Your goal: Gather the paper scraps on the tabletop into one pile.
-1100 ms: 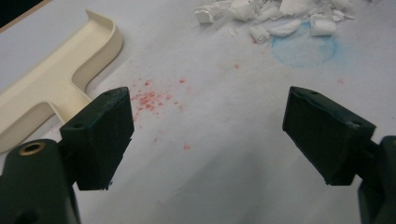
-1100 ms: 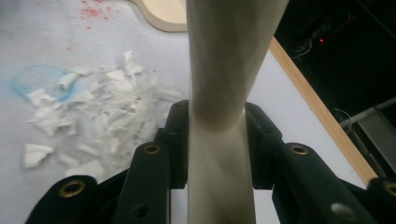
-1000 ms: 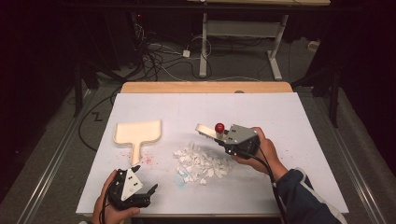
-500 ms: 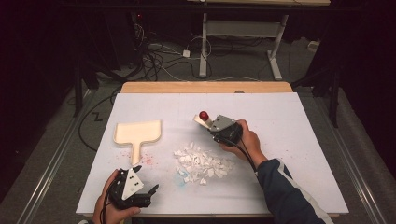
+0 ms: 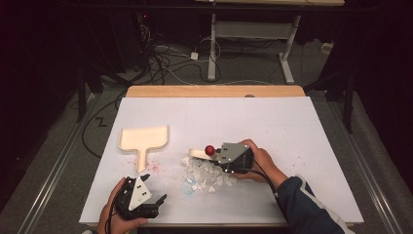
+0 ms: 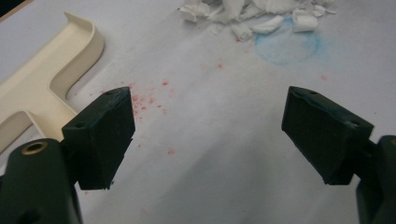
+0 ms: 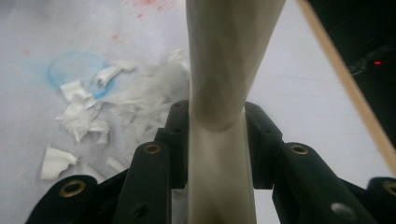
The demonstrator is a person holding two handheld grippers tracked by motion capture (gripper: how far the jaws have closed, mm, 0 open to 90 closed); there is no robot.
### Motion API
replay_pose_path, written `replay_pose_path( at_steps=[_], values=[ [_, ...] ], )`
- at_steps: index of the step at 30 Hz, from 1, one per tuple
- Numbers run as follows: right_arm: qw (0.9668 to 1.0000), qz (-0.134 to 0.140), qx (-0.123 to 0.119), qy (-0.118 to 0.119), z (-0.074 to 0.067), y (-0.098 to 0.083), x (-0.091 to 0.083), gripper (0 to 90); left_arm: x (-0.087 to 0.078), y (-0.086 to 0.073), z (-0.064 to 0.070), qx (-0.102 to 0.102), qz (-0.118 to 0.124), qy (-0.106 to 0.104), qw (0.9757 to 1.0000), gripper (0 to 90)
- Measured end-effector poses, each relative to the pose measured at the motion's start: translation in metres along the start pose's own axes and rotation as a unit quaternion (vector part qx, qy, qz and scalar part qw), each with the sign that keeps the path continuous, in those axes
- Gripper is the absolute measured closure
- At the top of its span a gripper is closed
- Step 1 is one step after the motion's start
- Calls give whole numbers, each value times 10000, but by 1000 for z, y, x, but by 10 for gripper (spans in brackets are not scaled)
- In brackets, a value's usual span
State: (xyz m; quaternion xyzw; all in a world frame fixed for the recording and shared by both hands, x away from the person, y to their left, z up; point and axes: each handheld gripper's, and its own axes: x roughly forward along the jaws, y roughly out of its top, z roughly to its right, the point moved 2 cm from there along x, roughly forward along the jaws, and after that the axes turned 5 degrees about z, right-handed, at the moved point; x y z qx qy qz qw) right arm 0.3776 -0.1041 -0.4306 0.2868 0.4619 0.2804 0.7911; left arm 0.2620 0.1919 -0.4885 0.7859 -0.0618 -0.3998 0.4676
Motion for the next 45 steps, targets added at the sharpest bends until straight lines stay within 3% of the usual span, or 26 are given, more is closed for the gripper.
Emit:
replay_pose_path(
  at_steps=[1, 7, 11, 13, 15, 19, 22, 24, 26, 28, 30, 34, 37, 40, 43, 45],
  values=[
    [10000, 71, -19, -48, 4, 0, -6, 687, 0, 0, 0, 7, -7, 15, 10000, 161],
    [9971, 274, 484, -525, 19, -7, -42, 687, -1, -1, -2, -20, -6, 59, 10000, 160],
    [9930, 24, 800, -867, 22, -16, -70, 687, -3, 0, -2, -24, 47, 81, 10000, 158],
    [9883, 16, 1099, -1056, 23, -25, -83, 687, -2, 0, -2, -32, 32, 79, 10000, 158],
    [9834, 16, 1450, -1088, 24, -34, -93, 687, -2, 0, -1, -11, 21, 80, 10000, 158],
    [9726, -495, 1733, -1470, 19, -52, -102, 687, -2, 2, 1, 33, 19, 71, 10000, 158],
    [9619, -961, 1964, -1642, 10, -63, -101, 687, -1, 2, 1, 42, 8, 63, 10000, 158],
    [9581, -1144, 2099, -1580, 5, -66, -97, 687, 0, 3, 1, 62, -3, 55, 10000, 158],
    [9579, -1127, 2184, -1483, -2, -64, -92, 687, 0, 4, 1, 56, 4, 54, 10000, 158],
    [9545, -1225, 2183, -1620, -8, -56, -84, 686, 1, 4, 2, 41, 14, 46, 10000, 158],
    [9536, -1175, 2258, -1608, -13, -50, -72, 686, 2, 4, 2, 41, 13, 36, 10000, 158],
    [9472, -1042, 2468, -1765, -19, -35, -50, 686, 2, 5, 3, 68, 8, 16, 10000, 158],
    [9451, -826, 2611, -1781, -24, -23, -35, 685, 1, 5, 3, 68, 48, -5, 10000, 158],
    [9461, -670, 2634, -1760, -32, -11, -20, 684, 1, 4, 2, 66, 58, -23, 10000, 158],
    [9492, -581, 2494, -1830, -39, -3, -8, 684, 2, 5, 2, 47, 74, -42, 10000, 158],
    [9487, -445, 2524, -1850, -38, 0, -6, 685, 2, 5, 3, 52, 71, -54, 9999, 158]
  ],
)
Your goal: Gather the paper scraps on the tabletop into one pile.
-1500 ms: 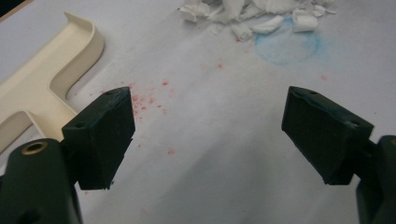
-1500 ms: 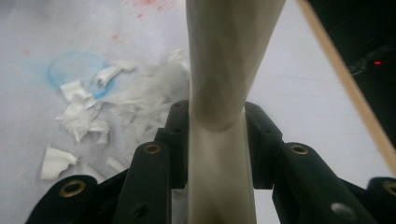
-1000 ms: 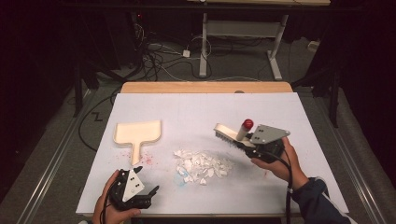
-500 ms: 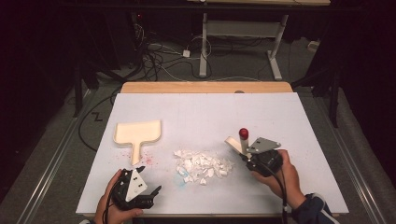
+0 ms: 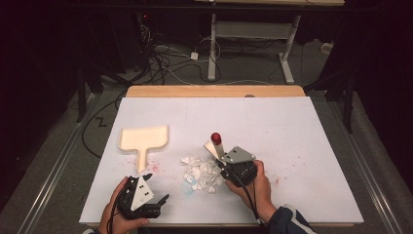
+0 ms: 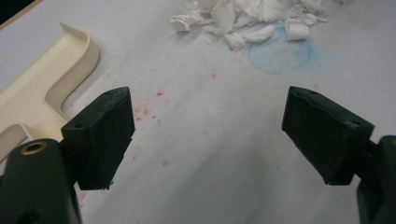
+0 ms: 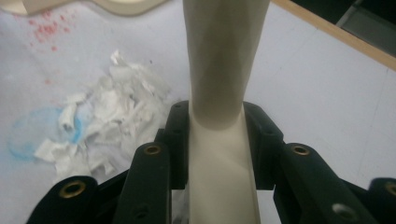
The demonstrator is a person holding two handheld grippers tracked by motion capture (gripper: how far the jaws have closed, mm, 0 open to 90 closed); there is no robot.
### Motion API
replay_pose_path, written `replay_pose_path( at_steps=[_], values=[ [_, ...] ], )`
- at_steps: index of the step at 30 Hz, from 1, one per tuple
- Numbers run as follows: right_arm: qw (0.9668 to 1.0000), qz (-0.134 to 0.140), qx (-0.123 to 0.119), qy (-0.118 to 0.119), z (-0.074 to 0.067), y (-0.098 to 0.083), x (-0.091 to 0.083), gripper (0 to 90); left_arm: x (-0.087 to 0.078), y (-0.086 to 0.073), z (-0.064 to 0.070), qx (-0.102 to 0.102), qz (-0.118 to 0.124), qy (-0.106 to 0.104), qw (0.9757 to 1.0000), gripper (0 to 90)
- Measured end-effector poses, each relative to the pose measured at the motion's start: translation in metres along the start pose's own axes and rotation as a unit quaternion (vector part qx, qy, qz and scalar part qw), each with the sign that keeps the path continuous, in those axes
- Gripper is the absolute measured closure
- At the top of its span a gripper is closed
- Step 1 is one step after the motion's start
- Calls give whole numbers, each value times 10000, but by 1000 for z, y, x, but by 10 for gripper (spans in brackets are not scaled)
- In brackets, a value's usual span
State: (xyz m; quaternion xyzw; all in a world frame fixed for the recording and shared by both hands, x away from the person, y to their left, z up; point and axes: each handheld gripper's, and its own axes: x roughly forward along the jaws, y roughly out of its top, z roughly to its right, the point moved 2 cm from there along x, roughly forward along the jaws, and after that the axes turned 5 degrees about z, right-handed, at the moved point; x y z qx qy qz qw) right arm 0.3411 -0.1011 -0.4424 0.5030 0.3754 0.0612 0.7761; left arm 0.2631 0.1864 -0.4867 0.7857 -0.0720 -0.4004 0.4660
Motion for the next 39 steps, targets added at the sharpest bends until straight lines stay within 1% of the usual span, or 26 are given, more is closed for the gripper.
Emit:
replay_pose_path(
  at_steps=[1, 2, 3, 6, 7, 9, 11, 15, 18, 19, 21, 22, 24, 27, 30, 32, 34, 35, 39],
  values=[
    [9999, 103, 27, 34, 1, 2, -1, 687, 0, 0, 0, 19, -16, -8, 10000, 158],
    [9996, 204, 136, 105, 2, 4, -3, 687, 1, 0, 0, 25, -31, -8, 10000, 158],
    [9994, 277, 184, 131, 2, 7, -5, 687, 1, 0, 0, 16, -32, -1, 10000, 158],
    [9992, 386, 108, 79, 6, 10, -11, 687, 1, 0, 1, 34, -52, -2, 10000, 158],
    [9990, 423, 146, 57, 10, 11, -14, 687, 1, 0, 1, 31, -50, -5, 10000, 158],
    [9983, 498, 278, 106, 19, 11, -21, 686, 1, 0, 1, 13, -54, 9, 10000, 158],
    [9981, 551, 254, 71, 25, 12, -30, 686, 0, 0, 1, 9, -59, 14, 10000, 158],
    [9977, 613, 210, 193, 40, 11, -51, 686, 0, -1, 1, 23, -81, 24, 10000, 158],
    [9979, 533, 198, 299, 53, 5, -66, 687, -1, -2, 1, 20, -96, 36, 9999, 158],
    [9981, 494, 191, 301, 57, 1, -71, 687, -1, -2, 1, 19, -96, 36, 9999, 158],
    [9988, 324, 107, 352, 63, -7, -80, 687, -1, -2, 1, 11, -95, 43, 9999, 158],
    [9990, 262, 108, 350, 65, -13, -84, 687, -1, -3, 1, 4, -101, 46, 9999, 158],
    [9988, 59, 105, 467, 69, -23, -92, 687, -1, -3, 1, -7, -119, 42, 9999, 158],
    [9978, -221, -47, 624, 66, -37, -100, 687, 0, -2, 2, 22, -153, 35, 9999, 158],
    [9957, -416, -166, 812, 58, -46, -101, 687, 1, 0, 4, 63, -161, 32, 9998, 158],
    [9944, -422, -175, 957, 51, -49, -96, 687, 2, 0, 4, 73, -177, 27, 9998, 158],
    [9939, -401, -169, 1014, 45, -47, -91, 687, 2, 0, 4, 66, -189, 13, 9998, 158],
    [9936, -380, -223, 1039, 41, -45, -88, 687, 3, 0, 4, 55, -186, 7, 9998, 158],
    [9928, -341, -293, 1111, 26, -36, -73, 687, 3, -1, 3, 42, -179, -7, 9998, 158]
  ],
)
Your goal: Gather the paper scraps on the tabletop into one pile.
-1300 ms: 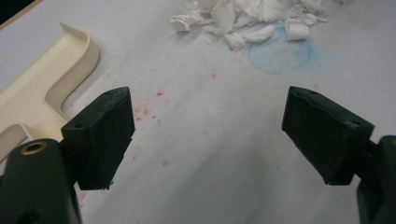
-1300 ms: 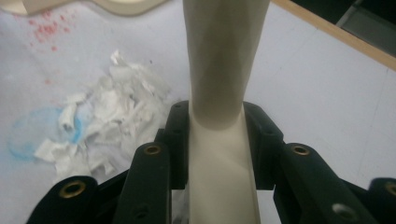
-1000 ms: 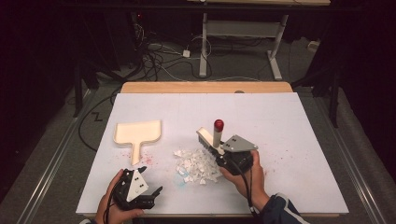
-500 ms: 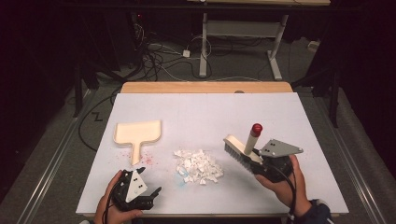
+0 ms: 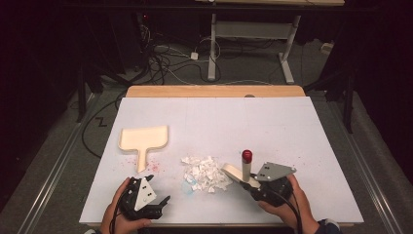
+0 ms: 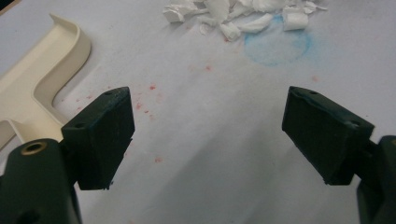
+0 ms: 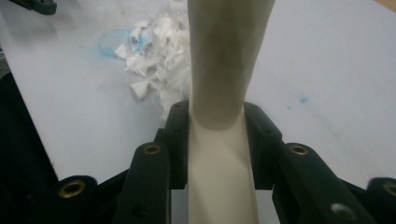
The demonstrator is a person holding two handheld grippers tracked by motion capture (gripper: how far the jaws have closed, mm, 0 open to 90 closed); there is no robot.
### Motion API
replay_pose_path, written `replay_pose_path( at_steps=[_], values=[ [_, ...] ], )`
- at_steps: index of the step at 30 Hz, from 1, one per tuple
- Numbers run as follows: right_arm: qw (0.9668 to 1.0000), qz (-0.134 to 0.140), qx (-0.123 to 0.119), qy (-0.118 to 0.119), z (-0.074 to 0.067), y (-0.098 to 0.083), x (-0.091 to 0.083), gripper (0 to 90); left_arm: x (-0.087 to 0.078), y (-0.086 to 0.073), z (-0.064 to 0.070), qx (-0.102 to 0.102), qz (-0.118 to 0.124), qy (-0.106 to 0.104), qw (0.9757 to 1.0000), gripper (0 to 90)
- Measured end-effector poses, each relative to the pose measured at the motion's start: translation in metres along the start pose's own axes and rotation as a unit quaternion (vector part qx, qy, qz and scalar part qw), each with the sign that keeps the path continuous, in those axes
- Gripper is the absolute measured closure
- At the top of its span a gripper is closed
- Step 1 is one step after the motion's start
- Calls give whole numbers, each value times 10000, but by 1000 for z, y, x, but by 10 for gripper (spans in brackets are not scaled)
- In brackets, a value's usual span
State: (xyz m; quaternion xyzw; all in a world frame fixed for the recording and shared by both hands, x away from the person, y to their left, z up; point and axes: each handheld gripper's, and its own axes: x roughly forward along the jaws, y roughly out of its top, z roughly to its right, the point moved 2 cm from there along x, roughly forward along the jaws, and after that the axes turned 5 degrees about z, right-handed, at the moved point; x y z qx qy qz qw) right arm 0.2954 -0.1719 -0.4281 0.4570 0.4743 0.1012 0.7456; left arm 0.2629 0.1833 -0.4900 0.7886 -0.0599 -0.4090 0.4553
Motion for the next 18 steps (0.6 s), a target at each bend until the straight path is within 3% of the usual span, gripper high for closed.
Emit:
replay_pose_path(
  at_steps=[6, 8, 13, 16, 18],
  values=[
    [9996, 257, 55, 65, -4, 20, 20, 687, 0, -1, -1, -4, -6, -7, 10000, 158],
    [9995, 320, -3, -22, -5, 26, 22, 687, 0, -1, -1, -1, 1, -14, 10000, 158],
    [9990, 441, 52, -44, 3, 25, 8, 687, -1, -1, -1, -31, 23, -3, 10000, 158],
    [9973, 732, 15, -25, 9, 21, -6, 687, -1, -1, -1, -24, 34, 3, 10000, 158],
    [9970, 768, 6, -59, 13, 18, -12, 686, -1, 0, -1, -3, 32, 1, 10000, 158]
  ],
)
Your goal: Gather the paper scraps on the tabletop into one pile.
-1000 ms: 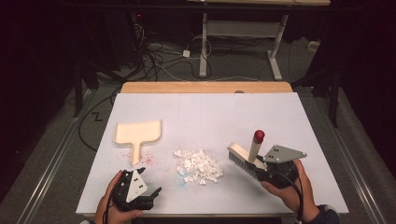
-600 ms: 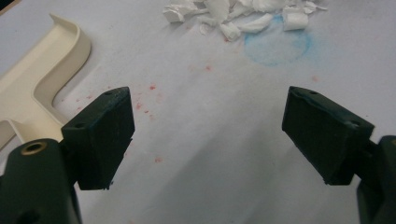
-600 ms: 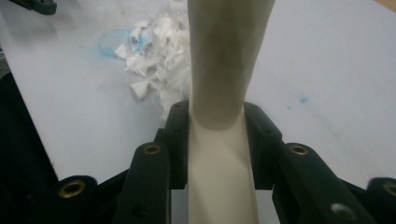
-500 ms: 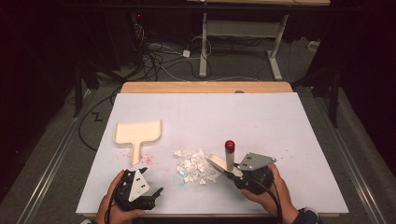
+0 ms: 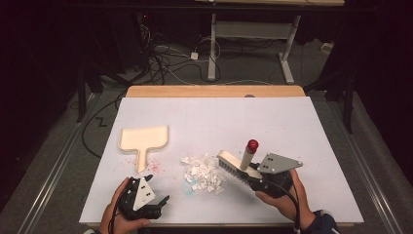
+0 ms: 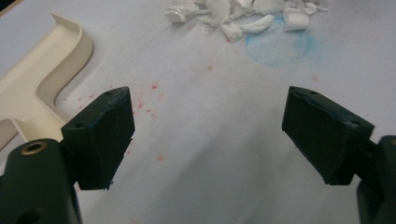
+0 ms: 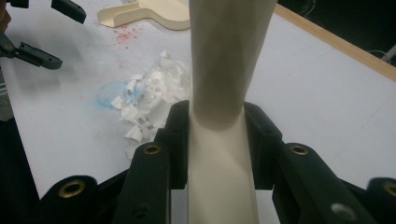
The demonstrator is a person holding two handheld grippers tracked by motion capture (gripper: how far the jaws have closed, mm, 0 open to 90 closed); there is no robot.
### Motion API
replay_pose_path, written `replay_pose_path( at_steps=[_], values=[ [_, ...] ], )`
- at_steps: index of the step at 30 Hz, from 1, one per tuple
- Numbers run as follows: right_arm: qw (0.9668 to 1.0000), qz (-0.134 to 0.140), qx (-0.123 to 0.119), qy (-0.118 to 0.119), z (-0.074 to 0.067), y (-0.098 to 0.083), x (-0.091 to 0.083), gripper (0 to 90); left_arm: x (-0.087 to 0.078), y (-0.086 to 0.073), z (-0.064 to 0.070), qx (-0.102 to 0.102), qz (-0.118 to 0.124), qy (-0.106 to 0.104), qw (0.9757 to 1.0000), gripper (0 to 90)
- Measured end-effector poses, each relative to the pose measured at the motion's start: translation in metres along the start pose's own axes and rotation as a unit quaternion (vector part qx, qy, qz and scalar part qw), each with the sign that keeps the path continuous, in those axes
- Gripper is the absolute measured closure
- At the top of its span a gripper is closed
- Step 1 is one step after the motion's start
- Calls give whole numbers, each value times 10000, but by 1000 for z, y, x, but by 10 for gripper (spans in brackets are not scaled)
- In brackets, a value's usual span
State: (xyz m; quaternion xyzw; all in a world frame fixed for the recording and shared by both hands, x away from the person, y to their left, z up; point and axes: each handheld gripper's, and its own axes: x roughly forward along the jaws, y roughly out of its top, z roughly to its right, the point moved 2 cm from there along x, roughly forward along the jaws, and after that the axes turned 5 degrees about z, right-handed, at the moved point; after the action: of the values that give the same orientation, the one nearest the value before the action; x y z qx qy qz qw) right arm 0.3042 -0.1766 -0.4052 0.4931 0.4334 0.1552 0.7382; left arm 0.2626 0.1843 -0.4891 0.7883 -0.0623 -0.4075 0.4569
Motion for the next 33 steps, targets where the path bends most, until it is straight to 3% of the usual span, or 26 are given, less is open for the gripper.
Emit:
replay_pose_path(
  at_steps=[7, 14, 18, 21, 28, 33],
  values=[
    [9990, -132, -324, 261, -2, -9, -28, 686, 0, 0, -1, -11, -27, 24, 10000, 158],
    [9950, -460, -414, 787, -10, -29, -40, 687, 0, 0, 0, -13, -15, 14, 10000, 158],
    [9917, -592, -508, 1022, -18, -31, -27, 687, 2, 1, 0, -7, -23, 5, 10000, 158],
    [9900, -512, -539, 1197, -25, -29, -11, 687, 3, 1, 0, -23, -37, -4, 10000, 158],
    [9909, -366, -709, 1088, -27, -13, 26, 687, 3, 0, 0, -28, -15, -11, 10000, 158],
    [9910, -174, -727, 1107, -26, 1, 39, 687, 2, 0, -1, -24, -5, -5, 10000, 158]
  ],
)
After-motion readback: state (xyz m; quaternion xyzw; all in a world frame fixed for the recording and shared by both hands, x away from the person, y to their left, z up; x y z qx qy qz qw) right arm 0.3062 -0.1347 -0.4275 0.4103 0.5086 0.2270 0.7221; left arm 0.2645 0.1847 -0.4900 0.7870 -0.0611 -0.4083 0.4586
